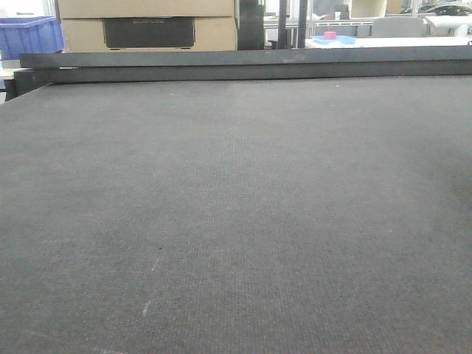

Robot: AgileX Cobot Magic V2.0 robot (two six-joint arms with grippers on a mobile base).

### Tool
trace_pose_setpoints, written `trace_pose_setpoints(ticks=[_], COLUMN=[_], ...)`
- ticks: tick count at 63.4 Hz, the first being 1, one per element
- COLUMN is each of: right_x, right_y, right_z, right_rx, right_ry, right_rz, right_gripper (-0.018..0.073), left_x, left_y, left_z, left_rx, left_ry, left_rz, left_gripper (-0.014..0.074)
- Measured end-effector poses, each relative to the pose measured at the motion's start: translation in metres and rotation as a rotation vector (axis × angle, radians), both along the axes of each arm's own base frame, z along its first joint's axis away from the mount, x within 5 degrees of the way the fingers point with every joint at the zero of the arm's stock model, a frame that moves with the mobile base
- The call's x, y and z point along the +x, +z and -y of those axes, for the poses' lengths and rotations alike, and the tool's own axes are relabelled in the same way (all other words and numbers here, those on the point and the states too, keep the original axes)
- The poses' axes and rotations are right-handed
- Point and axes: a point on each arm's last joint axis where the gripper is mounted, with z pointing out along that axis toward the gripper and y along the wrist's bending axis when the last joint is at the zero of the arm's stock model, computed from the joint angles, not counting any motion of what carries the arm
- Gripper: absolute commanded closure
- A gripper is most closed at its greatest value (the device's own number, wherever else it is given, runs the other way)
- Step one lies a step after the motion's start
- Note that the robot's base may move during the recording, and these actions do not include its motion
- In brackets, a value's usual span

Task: Place valve from conveyor to right shelf box
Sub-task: 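Close both grippers on the valves and lift them off the belt, then hold both valves while the base backs away and turns toward the shelf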

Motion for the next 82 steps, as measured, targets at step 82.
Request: trace_pose_setpoints(ticks=[82], right_x=[0.008], right_y=[0.009], right_z=[0.000], right_rx=[0.009], right_ry=[-0.009], right_rz=[0.133], right_gripper=[0.0724], left_x=[0.029], left_y=[0.042], left_z=[-0.004], left_rx=[0.018], left_ry=[0.037], left_rz=[0.577], left_gripper=[0.0708])
